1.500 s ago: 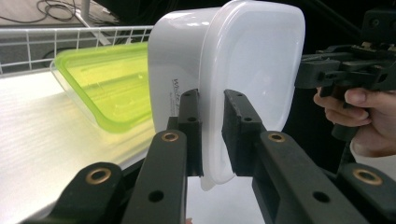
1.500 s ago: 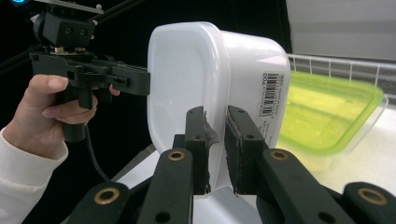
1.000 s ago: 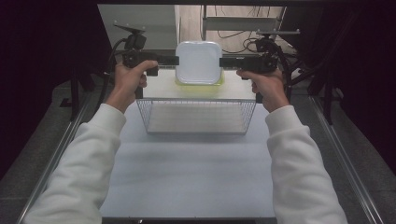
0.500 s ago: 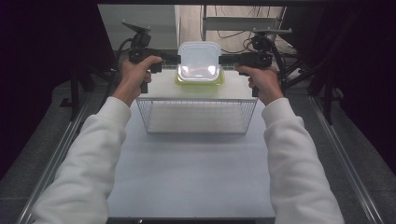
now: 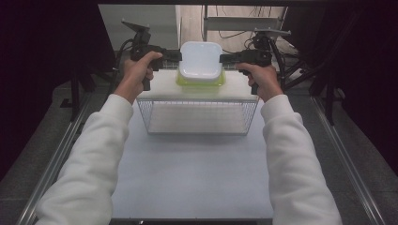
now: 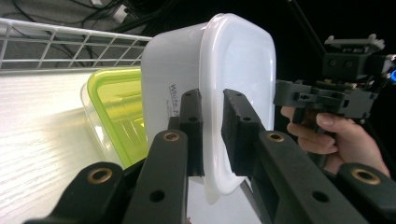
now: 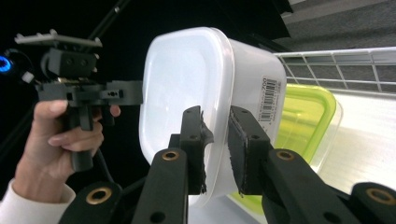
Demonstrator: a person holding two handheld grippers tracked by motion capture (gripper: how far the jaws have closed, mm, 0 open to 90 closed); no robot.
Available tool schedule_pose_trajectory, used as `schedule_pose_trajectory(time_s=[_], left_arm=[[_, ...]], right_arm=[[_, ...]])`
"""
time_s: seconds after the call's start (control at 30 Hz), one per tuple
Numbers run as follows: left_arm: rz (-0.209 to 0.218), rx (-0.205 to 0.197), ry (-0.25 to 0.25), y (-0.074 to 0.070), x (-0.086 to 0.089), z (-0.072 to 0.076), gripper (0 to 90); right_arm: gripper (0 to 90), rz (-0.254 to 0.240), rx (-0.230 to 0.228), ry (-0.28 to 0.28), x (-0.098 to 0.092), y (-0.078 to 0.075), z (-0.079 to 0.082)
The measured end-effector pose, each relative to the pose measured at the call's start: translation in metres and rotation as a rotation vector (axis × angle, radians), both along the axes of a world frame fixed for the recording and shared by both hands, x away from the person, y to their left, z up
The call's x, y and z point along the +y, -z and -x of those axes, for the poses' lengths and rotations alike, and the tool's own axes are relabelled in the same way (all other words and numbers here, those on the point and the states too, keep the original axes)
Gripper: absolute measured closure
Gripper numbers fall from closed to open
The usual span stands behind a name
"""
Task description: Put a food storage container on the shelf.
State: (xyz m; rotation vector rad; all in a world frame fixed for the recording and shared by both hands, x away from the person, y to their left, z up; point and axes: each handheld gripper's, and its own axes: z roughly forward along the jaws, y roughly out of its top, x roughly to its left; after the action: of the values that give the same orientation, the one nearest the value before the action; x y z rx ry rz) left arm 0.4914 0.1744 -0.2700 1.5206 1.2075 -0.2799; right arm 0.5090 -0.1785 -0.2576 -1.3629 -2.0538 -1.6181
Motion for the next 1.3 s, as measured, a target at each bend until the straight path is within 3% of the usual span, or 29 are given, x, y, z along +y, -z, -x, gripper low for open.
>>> schedule_pose_trajectory(time_s=[0.27, 0.37, 0.6, 0.77, 0.83, 0.97, 1.03, 1.17, 1.2, 1.3], left_arm=[[0.049, 0.056, -0.024, 0.007, 0.001, -0.013, 75.8], [0.049, 0.055, -0.040, 0.011, 0.000, -0.015, 75.3], [0.040, 0.028, -0.049, 0.012, -0.001, -0.015, 74.2], [0.020, -0.036, -0.069, 0.010, -0.004, -0.010, 60.1], [0.008, -0.065, -0.078, 0.006, -0.002, -0.006, 51.0], [0.003, -0.121, -0.093, -0.001, 0.005, 0.006, 41.6], [0.003, -0.138, -0.086, -0.002, 0.009, 0.014, 38.6], [-0.099, -0.220, -0.098, 0.000, 0.014, 0.038, 36.5], [-0.108, -0.243, -0.091, 0.002, 0.016, 0.045, 35.5], [-0.135, -0.282, -0.059, 0.010, 0.019, 0.064, 34.8]], right_arm=[[74.3, -0.055, 0.045, 0.043, -0.001, 0.008, -0.016], [74.0, -0.013, 0.052, 0.064, 0.001, 0.008, -0.020], [74.3, -0.028, 0.054, 0.084, 0.001, 0.009, -0.022], [65.4, -0.045, 0.031, 0.097, 0.002, 0.006, -0.019], [61.1, -0.033, 0.001, 0.102, 0.001, 0.003, -0.015], [51.4, 0.002, -0.076, 0.113, -0.003, -0.005, -0.003], [46.6, 0.035, -0.120, 0.109, -0.006, -0.009, 0.007], [40.3, 0.102, -0.172, 0.079, -0.013, -0.010, 0.027], [36.9, 0.157, -0.207, 0.049, -0.015, -0.009, 0.038], [34.7, 0.193, -0.237, 0.035, -0.019, -0.007, 0.050]])
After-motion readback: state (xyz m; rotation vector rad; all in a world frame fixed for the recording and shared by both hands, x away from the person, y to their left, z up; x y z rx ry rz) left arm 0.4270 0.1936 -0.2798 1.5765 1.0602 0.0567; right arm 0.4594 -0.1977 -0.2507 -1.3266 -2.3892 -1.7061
